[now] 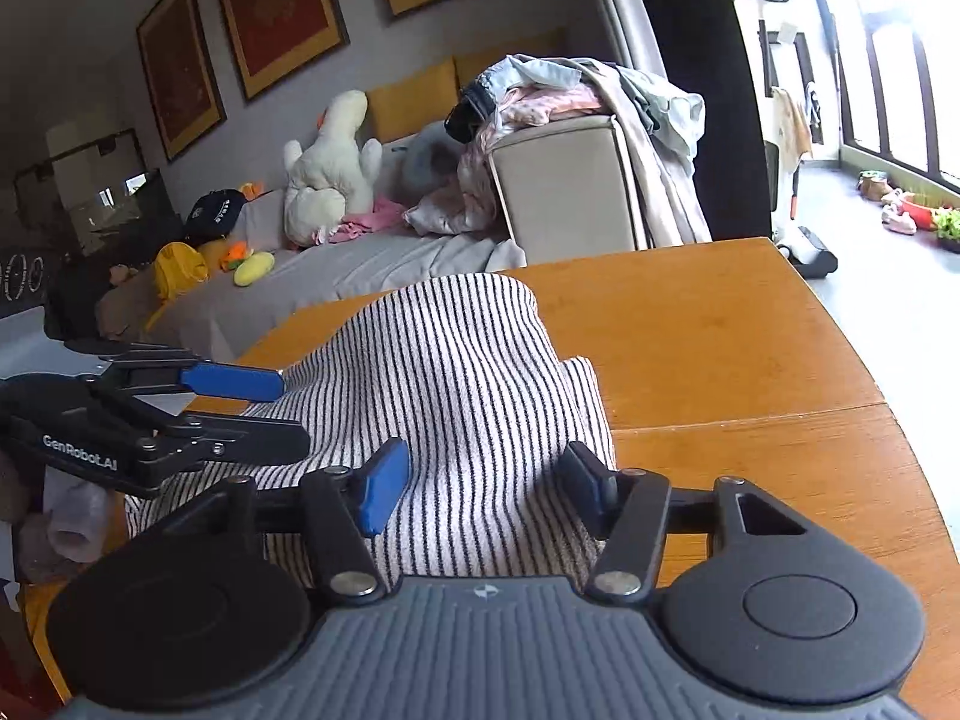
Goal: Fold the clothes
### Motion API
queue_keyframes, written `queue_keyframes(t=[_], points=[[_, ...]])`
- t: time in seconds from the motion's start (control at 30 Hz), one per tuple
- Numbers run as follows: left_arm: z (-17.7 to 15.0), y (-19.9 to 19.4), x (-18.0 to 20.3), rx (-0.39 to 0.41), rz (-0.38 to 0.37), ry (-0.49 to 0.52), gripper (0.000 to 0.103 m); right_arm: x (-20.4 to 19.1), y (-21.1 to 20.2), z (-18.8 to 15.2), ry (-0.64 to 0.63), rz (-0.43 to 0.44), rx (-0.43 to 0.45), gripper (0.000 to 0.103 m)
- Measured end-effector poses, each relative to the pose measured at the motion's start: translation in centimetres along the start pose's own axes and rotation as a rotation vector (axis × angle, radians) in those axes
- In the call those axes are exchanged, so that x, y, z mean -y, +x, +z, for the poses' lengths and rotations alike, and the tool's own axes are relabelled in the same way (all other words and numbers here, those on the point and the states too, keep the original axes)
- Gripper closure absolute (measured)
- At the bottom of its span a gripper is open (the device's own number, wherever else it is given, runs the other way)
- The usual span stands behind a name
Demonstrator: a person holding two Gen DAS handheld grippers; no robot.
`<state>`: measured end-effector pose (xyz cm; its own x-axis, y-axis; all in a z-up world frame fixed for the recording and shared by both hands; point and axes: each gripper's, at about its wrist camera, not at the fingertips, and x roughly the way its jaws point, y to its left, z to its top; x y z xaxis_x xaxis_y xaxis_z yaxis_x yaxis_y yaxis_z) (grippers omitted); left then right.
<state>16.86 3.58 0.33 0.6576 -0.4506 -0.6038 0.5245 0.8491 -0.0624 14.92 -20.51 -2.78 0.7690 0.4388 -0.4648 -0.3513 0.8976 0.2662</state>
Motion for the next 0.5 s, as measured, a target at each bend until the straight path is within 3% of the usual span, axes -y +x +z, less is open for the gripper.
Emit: queue_keyframes(t=[0.07, 0.1, 0.2, 0.27, 0.4, 0.5], points=[[0.5, -1.1, 0.7, 0.024, 0.002, 0.034, 0.02, -0.3, -0.2, -0.3, -0.041, -0.022, 0.01, 0.043], [0.8, -1.7, 1.0, 0.039, 0.002, 0.055, 0.02, -0.4, -0.2, -0.5, -0.058, -0.041, 0.014, 0.035], [1.6, -2.4, 2.1, 0.08, 0.049, 0.134, 0.02, 0.3, -0.3, -0.6, -0.023, -0.034, 0.007, 0.034], [1.7, -1.7, 2.2, 0.066, 0.082, 0.156, 0.021, 0.7, -0.5, -0.7, -0.002, -0.029, 0.006, 0.034], [0.0, 1.0, 0.3, -0.019, 0.061, 0.065, 0.025, 0.2, -1.2, 0.5, -0.06, -0.026, 0.015, 0.034], [-0.2, 0.9, -0.8, -0.014, 0.035, 0.001, 0.025, -0.3, -1.1, 2.8, -0.098, 0.019, 0.021, 0.028]])
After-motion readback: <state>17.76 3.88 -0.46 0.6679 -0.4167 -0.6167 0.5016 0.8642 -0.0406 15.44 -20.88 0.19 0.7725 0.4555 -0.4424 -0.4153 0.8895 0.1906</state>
